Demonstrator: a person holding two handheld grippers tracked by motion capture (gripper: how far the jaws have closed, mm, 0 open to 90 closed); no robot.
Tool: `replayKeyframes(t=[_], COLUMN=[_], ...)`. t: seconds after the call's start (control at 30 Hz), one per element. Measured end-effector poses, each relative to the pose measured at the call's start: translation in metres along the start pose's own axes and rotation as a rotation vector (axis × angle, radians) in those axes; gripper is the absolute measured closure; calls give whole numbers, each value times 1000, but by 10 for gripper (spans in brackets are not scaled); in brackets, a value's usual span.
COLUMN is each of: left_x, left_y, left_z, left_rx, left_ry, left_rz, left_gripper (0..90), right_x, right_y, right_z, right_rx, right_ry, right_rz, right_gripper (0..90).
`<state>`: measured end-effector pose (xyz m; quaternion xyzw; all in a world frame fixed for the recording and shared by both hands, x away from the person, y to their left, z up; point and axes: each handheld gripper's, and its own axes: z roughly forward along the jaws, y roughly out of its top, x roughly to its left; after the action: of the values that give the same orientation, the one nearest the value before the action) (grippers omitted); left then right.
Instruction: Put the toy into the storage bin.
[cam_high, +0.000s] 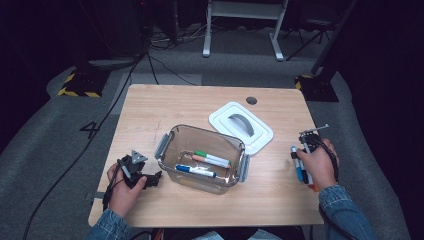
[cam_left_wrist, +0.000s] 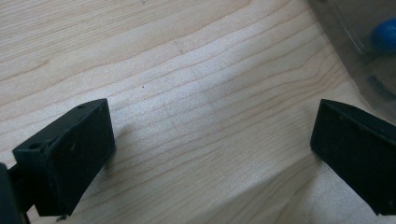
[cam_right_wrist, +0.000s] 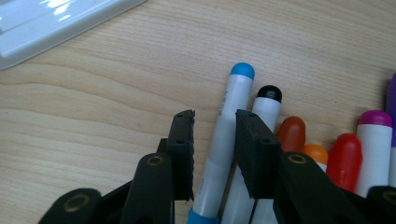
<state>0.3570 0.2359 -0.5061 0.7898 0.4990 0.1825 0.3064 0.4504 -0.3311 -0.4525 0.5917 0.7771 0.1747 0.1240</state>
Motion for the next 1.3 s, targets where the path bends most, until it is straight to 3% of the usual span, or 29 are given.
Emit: replayKeyframes(t=[0.33,0.67,0.77,1.13,1.3], left_x=[0,0,0,0,0], left_y=[0,0,0,0,0], left_z=[0,0,0,0,0], left_rx=[1,0,0,0,1], left_ry=[-1,0,-1,0,-1], left_rz=[-1,0,-1,0,-1], left_gripper=[1,1,1,1,1], right_x=[2,7,7,14,23], right_y=[1,3,3,14,22], right_z=[15,17,15,-25,-46], right_rx=[27,21,12,-90,-136], right_ry=[-2,-25,-9,59,79], right_rz=[13,23,31,28,-10], right_gripper=[705,768,768,768,768])
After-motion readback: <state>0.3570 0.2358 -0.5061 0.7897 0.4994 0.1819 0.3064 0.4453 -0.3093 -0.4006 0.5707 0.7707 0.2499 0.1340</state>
